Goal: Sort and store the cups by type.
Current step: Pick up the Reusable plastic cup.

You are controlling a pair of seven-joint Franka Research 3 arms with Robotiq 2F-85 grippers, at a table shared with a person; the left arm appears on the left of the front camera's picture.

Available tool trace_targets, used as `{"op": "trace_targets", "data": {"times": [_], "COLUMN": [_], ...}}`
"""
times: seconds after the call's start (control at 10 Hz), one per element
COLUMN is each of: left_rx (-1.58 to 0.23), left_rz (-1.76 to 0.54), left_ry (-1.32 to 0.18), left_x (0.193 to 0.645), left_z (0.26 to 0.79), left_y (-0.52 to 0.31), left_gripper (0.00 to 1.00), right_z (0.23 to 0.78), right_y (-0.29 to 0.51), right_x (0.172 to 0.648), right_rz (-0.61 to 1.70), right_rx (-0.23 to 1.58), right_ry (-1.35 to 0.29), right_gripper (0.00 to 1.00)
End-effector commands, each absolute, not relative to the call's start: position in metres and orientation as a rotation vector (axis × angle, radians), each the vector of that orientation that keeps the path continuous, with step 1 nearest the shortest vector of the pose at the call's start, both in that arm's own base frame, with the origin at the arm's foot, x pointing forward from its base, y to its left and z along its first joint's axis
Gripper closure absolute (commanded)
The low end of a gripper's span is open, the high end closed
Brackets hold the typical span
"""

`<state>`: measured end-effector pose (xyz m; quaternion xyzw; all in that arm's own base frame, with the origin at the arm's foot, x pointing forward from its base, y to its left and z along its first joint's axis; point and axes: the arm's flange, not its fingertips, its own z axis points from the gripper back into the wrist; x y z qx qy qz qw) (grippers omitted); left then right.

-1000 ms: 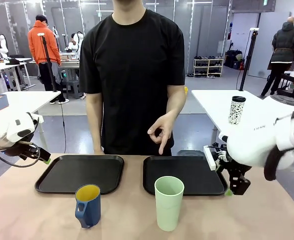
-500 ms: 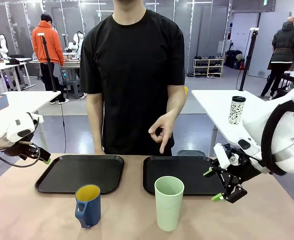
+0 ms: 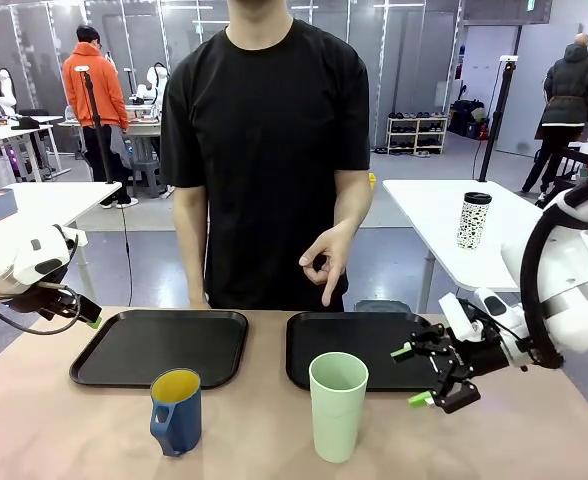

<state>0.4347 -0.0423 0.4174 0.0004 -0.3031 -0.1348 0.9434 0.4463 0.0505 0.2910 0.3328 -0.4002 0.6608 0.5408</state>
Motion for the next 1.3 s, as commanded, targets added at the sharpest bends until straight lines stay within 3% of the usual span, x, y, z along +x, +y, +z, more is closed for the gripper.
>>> {"op": "trace_targets", "data": {"times": [0.0, 0.5, 1.2], "left_rx": [0.000, 0.000, 0.000], "left_rz": [-0.273, -0.273, -0.273], "left_ry": [-0.619, -0.619, -0.619], "left_x": [0.435, 0.435, 0.435], "left_z": [0.418, 0.418, 0.418], "left_y": [-0.041, -0.041, -0.041], "left_gripper": [0.00, 0.00, 0.00], "right_z": [0.258, 0.247, 0.266], "right_y": [0.048, 0.057, 0.063], "right_x": [0.455, 0.461, 0.464], "right_rz": [1.542, 1.487, 1.515], "right_rx": [0.895, 1.003, 1.032], "right_ry": [-1.038, -1.066, -0.974], "right_gripper": [0.00, 0.00, 0.00]}}
